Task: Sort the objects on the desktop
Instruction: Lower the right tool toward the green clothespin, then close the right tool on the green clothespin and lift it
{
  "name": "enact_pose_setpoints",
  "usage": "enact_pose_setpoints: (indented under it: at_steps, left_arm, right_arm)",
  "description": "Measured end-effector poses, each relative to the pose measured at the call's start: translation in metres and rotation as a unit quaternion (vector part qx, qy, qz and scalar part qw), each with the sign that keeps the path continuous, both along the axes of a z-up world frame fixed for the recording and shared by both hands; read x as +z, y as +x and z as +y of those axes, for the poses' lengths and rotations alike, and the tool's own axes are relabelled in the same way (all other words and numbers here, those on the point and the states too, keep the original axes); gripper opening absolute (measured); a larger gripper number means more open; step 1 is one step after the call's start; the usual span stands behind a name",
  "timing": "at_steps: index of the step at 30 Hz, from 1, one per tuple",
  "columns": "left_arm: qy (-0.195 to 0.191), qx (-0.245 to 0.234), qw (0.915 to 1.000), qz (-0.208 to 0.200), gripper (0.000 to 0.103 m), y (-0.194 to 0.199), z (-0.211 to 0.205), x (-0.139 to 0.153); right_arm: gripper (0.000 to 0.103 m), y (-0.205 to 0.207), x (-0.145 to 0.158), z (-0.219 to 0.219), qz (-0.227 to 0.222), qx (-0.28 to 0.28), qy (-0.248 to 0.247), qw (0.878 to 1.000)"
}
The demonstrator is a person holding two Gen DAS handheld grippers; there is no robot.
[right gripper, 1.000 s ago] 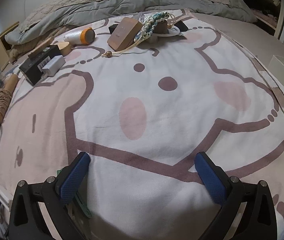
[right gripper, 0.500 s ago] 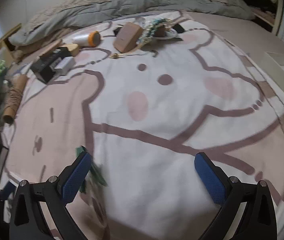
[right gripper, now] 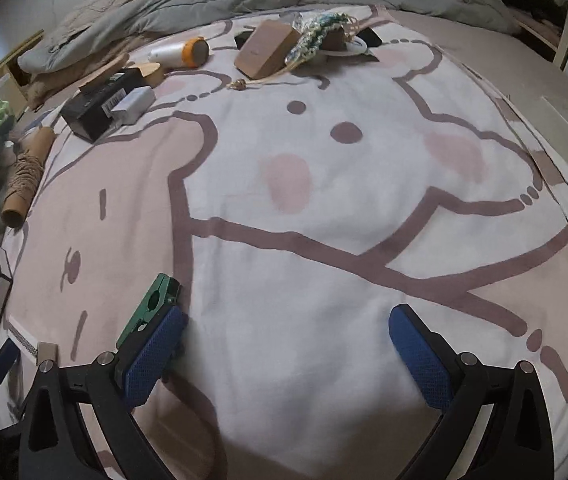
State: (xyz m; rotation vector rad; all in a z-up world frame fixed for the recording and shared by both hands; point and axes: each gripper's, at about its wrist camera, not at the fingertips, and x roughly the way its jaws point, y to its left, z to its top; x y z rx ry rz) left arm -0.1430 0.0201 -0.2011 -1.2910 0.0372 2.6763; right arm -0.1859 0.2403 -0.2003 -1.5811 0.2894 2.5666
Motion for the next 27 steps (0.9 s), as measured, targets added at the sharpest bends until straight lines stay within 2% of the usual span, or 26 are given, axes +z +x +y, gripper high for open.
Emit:
enact_pose_setpoints:
  at_steps: [2,3,6,7,8,11,12,14,21,27]
  left_arm:
    - [0.006,0.002,1.0000,0.000,0.091,-0.001,-0.002,0.000]
    - [0.007,0.002,1.0000,0.000,0.091,-0.001,-0.003,0.000]
    - [0.015,0.003,0.9999,0.001,0.091,-0.002,-0.003,0.001]
    - [0.019,0.003,0.9998,0.000,0.091,-0.003,-0.003,0.001]
    - [0.021,0.004,0.9998,-0.001,0.091,-0.003,-0.003,0.002]
    - [0.027,0.004,0.9996,0.000,0.091,-0.004,-0.004,0.002]
    - [0.029,0.004,0.9996,-0.001,0.091,-0.004,-0.005,0.002]
    - [0.034,0.006,0.9994,-0.002,0.091,-0.004,-0.006,0.003]
    - [0.039,0.009,0.9992,-0.005,0.091,-0.005,-0.006,0.003]
    - [0.041,0.010,0.9991,-0.007,0.091,-0.005,-0.005,0.003]
  right_arm:
    - [0.103,0.005,0.008,0.006,0.027,-0.020,-0.011,0.999]
    - [0.103,0.010,0.017,0.010,0.056,-0.031,-0.019,0.998]
    - [0.103,0.023,0.035,0.012,0.114,-0.027,-0.048,0.992]
    - [0.101,0.026,0.037,0.010,0.120,-0.021,-0.055,0.991]
    - [0.094,0.027,0.037,0.007,0.122,-0.014,-0.064,0.990]
    - [0.079,0.022,0.030,-0.006,0.108,0.014,-0.093,0.990]
    - [0.069,0.019,0.026,-0.012,0.100,0.026,-0.096,0.990]
    - [0.061,0.017,0.023,-0.021,0.094,0.040,-0.101,0.990]
    - [0.057,0.016,0.015,-0.043,0.067,0.079,-0.091,0.990]
    - [0.055,0.017,0.007,-0.054,0.034,0.086,-0.017,0.996]
